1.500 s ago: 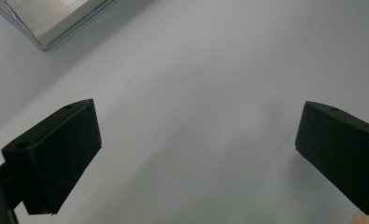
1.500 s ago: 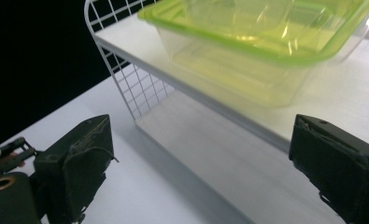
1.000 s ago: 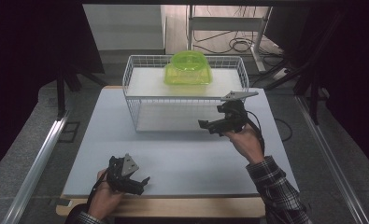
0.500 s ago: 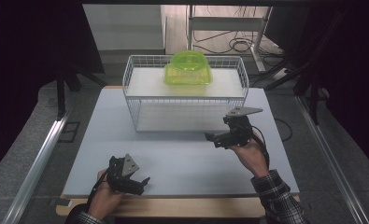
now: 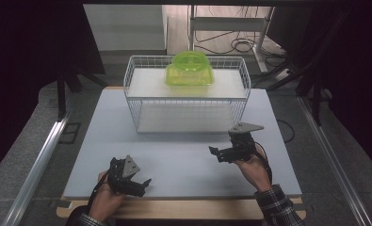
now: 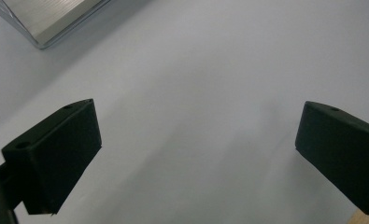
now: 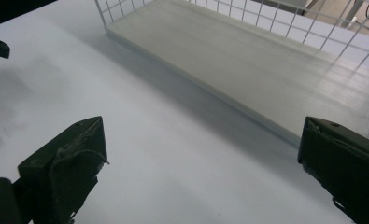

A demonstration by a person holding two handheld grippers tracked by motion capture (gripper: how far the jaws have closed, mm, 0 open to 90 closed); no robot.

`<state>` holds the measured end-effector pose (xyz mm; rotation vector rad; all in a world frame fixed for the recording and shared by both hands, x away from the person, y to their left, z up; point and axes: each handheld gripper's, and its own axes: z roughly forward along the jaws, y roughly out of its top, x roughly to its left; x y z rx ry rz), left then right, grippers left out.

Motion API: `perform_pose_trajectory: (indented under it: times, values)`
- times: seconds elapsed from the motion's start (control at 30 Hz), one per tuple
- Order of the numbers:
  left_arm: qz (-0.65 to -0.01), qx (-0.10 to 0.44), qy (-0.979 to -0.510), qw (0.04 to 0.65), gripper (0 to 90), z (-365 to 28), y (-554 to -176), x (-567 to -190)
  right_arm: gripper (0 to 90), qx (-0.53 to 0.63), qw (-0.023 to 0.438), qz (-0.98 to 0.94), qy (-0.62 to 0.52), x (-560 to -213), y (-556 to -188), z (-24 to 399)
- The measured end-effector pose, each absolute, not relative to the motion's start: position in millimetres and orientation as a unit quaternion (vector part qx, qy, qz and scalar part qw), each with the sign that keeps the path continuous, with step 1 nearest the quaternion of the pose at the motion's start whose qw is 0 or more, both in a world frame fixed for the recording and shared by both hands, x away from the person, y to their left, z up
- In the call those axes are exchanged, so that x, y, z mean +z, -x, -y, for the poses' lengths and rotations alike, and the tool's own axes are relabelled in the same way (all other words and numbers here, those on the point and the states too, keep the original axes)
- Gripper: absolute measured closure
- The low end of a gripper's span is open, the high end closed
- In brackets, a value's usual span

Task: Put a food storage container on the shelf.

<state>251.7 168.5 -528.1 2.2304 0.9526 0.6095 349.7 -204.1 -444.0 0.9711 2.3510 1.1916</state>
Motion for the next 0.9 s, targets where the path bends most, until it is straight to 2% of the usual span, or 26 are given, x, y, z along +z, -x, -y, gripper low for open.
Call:
perform_pose_trajectory:
  times: [0.53,0.9]
  values:
    - [-0.355,0.233,-0.849,0.314,0.0,-167.6,-251.5,-529.0,0.0,0.388,0.152,-0.834,-0.361,-489.7,-333.8,218.4]
    - [-0.355,0.234,-0.848,0.318,0.0,-167.3,-251.5,-528.9,0.0,0.352,0.16,-0.851,-0.356,-505.9,-329.4,220.3]
